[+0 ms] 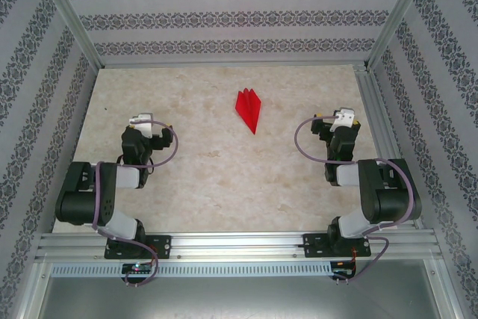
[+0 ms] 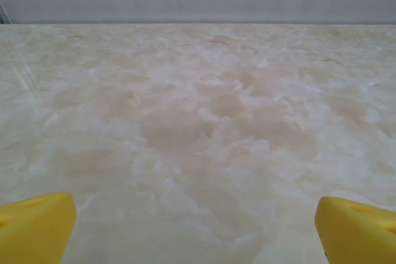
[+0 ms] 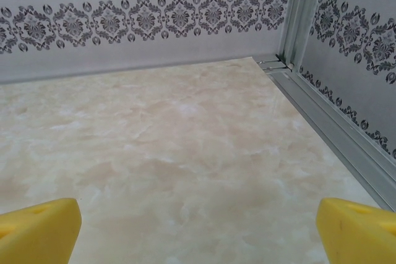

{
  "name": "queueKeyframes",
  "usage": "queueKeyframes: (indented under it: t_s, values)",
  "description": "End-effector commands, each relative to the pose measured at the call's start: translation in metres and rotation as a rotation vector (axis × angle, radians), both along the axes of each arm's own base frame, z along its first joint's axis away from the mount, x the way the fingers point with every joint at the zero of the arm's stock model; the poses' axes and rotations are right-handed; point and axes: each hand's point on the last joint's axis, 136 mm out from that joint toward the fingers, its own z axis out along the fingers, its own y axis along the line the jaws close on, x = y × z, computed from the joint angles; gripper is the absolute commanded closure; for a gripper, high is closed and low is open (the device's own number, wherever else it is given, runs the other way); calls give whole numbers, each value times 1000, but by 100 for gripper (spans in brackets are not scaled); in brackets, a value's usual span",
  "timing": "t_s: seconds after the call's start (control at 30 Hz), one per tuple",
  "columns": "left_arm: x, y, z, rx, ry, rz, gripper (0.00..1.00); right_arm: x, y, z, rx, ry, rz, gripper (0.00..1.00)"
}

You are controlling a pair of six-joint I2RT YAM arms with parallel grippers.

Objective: Fold a paper plane with a square sheet of paper (pick it up from the middle)
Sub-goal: Reset both arms

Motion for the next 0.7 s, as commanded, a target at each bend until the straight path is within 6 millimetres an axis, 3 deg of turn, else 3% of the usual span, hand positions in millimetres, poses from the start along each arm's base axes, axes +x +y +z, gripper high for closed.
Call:
queueKeyframes:
  t_s: [0.0,0.67]
  values:
    - [5,-1,10,19,-57,-27,0,2,1,7,6,-36,16,2]
    - [14,-10,5,82,1,-15,0,2,1,7,6,-35,15,2]
